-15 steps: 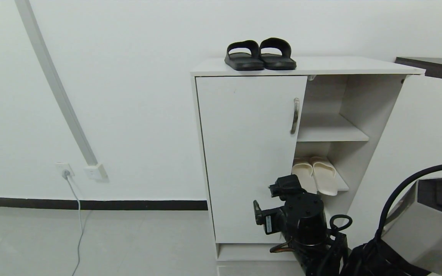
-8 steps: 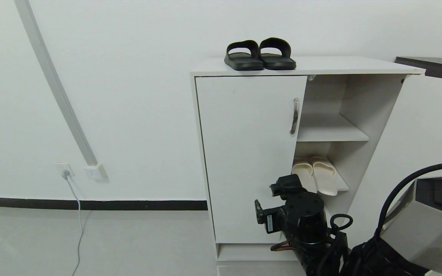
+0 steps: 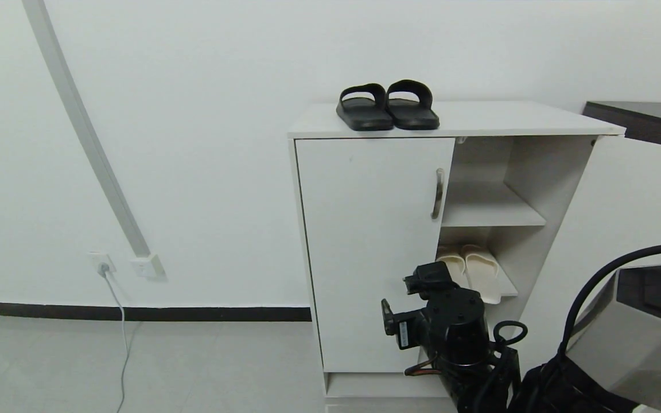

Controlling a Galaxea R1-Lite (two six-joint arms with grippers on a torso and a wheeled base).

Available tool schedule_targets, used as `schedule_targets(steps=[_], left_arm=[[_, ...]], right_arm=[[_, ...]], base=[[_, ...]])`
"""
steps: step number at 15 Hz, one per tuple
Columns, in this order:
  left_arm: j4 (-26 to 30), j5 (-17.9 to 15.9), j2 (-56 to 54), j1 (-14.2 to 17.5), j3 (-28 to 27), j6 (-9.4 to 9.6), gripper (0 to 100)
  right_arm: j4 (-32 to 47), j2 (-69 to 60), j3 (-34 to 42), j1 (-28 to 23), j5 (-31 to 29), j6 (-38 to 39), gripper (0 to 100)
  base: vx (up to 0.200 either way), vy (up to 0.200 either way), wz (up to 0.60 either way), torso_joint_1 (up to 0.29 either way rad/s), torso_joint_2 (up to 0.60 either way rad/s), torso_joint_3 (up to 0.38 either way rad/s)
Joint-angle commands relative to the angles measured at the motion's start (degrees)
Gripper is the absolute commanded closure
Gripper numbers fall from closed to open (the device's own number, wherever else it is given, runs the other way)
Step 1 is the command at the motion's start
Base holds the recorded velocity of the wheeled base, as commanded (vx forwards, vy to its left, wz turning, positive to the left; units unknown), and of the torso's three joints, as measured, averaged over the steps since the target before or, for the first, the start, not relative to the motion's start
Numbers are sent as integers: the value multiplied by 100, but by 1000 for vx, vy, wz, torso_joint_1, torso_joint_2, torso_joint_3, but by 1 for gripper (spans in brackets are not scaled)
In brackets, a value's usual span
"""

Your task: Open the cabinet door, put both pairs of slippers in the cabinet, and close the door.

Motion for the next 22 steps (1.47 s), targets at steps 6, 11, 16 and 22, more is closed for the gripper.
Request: schedule_targets(steps=[6, 11, 16, 22], left_arm=[[4, 4, 9, 1, 0, 1, 100], [4, -5, 9, 1, 0, 1, 100], [4, 4, 9, 1, 0, 1, 100], [4, 4, 0, 1, 0, -8, 100]], right_arm=[[0, 24, 3, 1, 8, -1, 0], [0, 24, 3, 1, 8, -10, 0], [0, 24, 12, 1, 8, -10, 0], [0, 59, 21, 1, 8, -27, 0]], base=[[0, 0, 0, 110, -454, -347], [0, 0, 0, 158, -482, -330], [0, 0, 0, 192, -508, -316], [0, 0, 0, 228, -544, -321]])
